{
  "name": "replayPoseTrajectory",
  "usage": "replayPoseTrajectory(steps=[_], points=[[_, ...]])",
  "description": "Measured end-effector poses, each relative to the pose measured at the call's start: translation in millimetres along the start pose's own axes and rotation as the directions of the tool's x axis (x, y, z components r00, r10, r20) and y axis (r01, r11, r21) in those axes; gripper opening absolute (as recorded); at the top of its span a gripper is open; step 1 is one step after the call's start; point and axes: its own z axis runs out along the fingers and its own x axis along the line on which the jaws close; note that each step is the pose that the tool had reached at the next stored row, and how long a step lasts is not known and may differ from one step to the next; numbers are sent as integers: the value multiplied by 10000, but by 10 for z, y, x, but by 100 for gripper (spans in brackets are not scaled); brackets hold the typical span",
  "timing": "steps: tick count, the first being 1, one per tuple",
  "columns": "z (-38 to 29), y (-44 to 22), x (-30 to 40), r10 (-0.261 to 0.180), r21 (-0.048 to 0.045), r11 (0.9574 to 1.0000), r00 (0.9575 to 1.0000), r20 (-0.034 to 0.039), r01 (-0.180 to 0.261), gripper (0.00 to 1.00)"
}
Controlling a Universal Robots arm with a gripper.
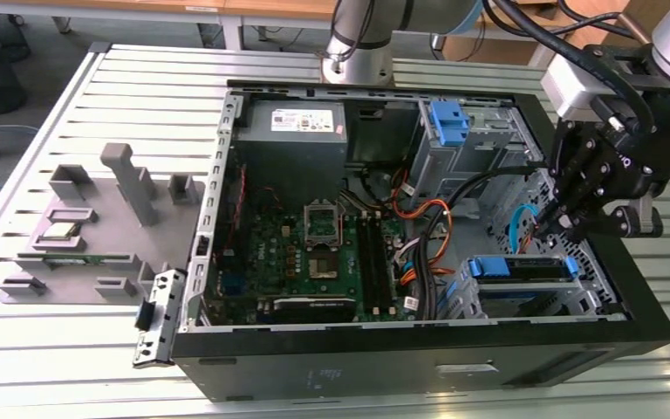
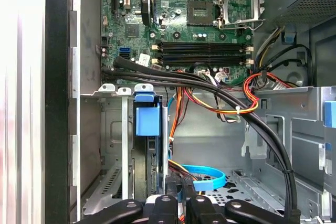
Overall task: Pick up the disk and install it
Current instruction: 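Insert the first disk wire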
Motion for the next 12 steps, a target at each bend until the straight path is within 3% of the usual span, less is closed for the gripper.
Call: replayPoseTrajectory(steps=[12], points=[[0, 0, 0, 0, 0, 10000, 10000, -3, 0, 17]])
